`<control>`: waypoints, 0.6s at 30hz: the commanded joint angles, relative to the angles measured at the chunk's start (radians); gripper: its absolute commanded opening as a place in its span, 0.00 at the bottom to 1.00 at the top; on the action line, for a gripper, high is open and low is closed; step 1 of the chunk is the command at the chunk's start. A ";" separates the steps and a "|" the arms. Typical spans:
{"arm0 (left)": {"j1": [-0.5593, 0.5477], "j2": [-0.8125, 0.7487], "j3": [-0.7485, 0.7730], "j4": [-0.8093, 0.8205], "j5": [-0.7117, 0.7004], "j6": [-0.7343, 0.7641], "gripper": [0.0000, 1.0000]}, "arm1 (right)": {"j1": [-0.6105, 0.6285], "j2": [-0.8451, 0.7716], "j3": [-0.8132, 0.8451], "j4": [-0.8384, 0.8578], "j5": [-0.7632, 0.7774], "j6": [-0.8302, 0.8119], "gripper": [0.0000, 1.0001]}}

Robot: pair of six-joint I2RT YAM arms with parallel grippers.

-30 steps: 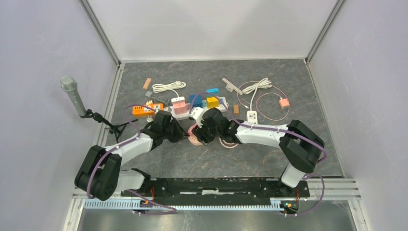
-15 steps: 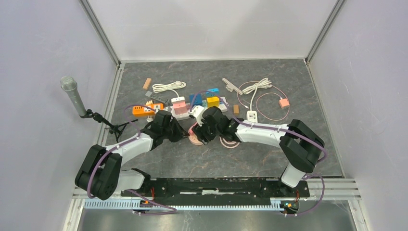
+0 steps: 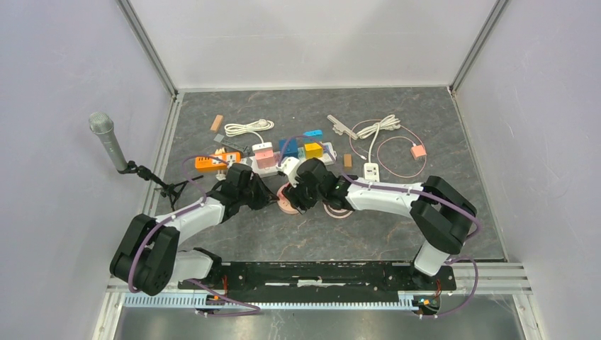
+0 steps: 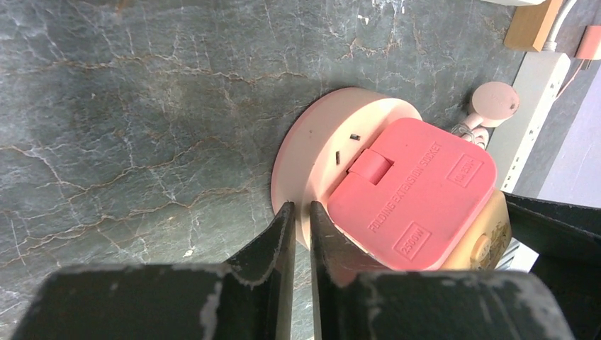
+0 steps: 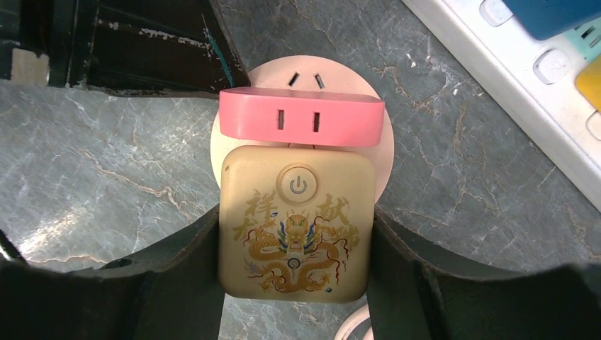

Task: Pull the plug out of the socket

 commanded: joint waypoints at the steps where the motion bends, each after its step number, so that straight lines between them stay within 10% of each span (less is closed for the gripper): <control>1: -0.007 0.044 -0.049 -0.113 -0.003 0.028 0.19 | 0.062 0.029 0.041 0.026 -0.023 -0.025 0.00; 9: -0.008 0.064 -0.049 -0.118 -0.013 0.035 0.18 | -0.024 -0.026 -0.020 0.178 -0.233 0.142 0.00; 18: -0.008 0.072 -0.041 -0.118 -0.012 0.049 0.18 | 0.068 0.028 0.058 0.015 -0.013 -0.019 0.00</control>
